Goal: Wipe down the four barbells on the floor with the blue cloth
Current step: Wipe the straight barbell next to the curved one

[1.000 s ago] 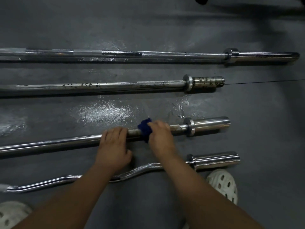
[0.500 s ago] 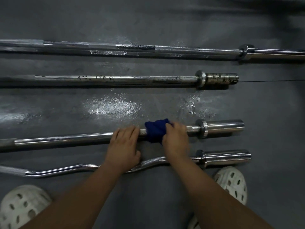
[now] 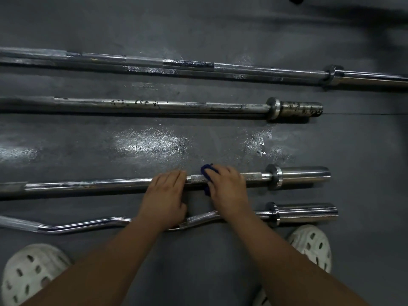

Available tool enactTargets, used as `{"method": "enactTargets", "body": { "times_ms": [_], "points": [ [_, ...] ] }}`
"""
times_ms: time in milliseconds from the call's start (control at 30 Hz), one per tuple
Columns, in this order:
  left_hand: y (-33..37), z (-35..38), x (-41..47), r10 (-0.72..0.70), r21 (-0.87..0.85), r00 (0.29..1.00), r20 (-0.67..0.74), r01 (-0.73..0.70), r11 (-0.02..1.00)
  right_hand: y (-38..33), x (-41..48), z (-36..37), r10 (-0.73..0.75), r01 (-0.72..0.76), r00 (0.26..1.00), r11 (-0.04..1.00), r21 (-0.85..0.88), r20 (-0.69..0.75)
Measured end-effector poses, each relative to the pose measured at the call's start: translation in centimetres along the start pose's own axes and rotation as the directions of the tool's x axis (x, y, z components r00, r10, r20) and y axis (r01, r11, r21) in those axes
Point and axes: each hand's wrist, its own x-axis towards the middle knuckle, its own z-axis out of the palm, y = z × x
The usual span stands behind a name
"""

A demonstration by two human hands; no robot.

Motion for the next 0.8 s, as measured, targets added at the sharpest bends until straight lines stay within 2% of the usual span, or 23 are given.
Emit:
{"method": "enactTargets", "body": {
  "times_ms": [133, 200, 267, 300, 400, 500, 533, 600, 633, 667, 733, 800],
  "points": [
    [-0.1, 0.1, 0.0, 0.011, -0.002, 1.0, -0.012, -0.011, 1.0, 4.1, -0.7, -0.6, 0.081, -0.076, 0.995, 0.994, 0.08, -0.065],
    [0.0, 0.1, 0.0, 0.01, -0.001, 1.0, -0.023, -0.01, 1.0, 6.4, -0.6, -1.5, 0.236, -0.223, 0.965, 0.968, 0.117, -0.112],
    [0.1, 0.2, 0.1, 0.006, 0.002, 0.999, -0.039, -0.005, 1.0, 7.8, -0.8, -2.4, 0.424, -0.4, 0.89, 0.903, 0.16, -0.17],
    [0.2, 0.3, 0.2, 0.004, 0.002, 0.999, -0.046, -0.004, 1.0, 7.6, -0.9, -2.5, 0.468, -0.446, 0.866, 0.882, 0.152, -0.175],
    [0.3, 0.6, 0.3, -0.007, -0.006, 0.999, -0.049, 0.006, 1.0, 5.1, -1.1, -1.9, 0.441, -0.433, 0.895, 0.895, 0.109, -0.065],
    [0.5, 0.7, 0.5, -0.003, -0.012, 0.999, -0.04, 0.003, 1.0, 4.4, 0.2, -2.5, 0.362, -0.363, 0.931, 0.911, 0.195, 0.04],
    [0.6, 0.8, 0.5, -0.004, -0.016, 0.999, -0.037, 0.003, 1.0, 4.9, 0.3, -2.7, 0.408, -0.403, 0.913, 0.888, 0.22, 0.025],
    [0.6, 0.8, 0.7, -0.013, -0.013, 0.999, -0.039, 0.013, 1.0, 5.4, -0.5, -2.9, 0.553, -0.533, 0.831, 0.822, 0.201, -0.056],
    [0.7, 0.8, 0.8, -0.019, -0.006, 0.999, -0.037, 0.019, 1.0, 4.7, -1.2, -2.7, 0.562, -0.547, 0.824, 0.822, 0.16, -0.07],
    [0.8, 0.9, 0.8, -0.021, 0.0, 0.999, -0.032, 0.021, 1.0, 3.4, -1.6, -2.2, 0.513, -0.502, 0.857, 0.853, 0.145, -0.053],
    [1.0, 1.1, 0.9, -0.022, 0.004, 0.999, -0.029, 0.022, 1.0, 0.4, -1.5, -1.2, 0.291, -0.286, 0.957, 0.927, 0.242, 0.017],
    [1.1, 1.1, 0.8, -0.023, 0.012, 0.999, -0.023, 0.024, 1.0, -0.7, -0.8, -1.0, 0.141, -0.143, 0.99, 0.938, 0.316, 0.029]
  ]
}}
